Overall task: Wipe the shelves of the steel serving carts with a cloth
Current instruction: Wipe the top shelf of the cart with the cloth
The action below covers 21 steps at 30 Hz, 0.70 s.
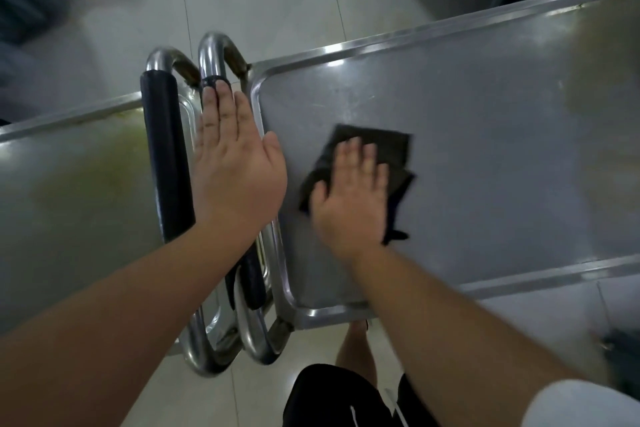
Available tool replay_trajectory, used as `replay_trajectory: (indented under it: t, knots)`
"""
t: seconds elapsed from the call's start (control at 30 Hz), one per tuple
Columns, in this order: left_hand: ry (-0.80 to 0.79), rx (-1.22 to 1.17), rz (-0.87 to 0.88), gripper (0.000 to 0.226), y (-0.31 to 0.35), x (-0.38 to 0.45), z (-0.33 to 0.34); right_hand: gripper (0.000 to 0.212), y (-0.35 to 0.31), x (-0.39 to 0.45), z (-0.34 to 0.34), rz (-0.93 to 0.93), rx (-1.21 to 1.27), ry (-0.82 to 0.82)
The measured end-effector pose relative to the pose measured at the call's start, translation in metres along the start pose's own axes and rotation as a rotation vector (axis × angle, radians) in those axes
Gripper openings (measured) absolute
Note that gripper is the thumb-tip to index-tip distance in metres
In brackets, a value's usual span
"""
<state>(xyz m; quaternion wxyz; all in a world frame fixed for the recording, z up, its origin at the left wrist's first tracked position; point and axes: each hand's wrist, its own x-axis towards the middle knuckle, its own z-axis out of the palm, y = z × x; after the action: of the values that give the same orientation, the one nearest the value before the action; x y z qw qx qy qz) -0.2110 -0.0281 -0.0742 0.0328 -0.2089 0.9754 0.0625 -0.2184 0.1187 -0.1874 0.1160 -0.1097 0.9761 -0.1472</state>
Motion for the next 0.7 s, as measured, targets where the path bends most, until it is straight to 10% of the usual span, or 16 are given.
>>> replay_trajectory:
  t: [0.3, 0.47, 0.7]
  knots:
    - [-0.014, 0.04, 0.014, 0.071, -0.003, 0.0, 0.001, 0.073, 0.012, 0.041, -0.002, -0.973, -0.238, -0.312]
    - [-0.046, 0.036, 0.02, 0.074, -0.004, 0.0, 0.0, 0.08, 0.133, 0.104, -0.063, -0.604, -0.272, -0.186]
    - [-0.044, 0.016, 0.003, 0.074, -0.001, 0.0, 0.001, 0.081, 0.159, 0.157, -0.09, 0.441, -0.082, 0.021]
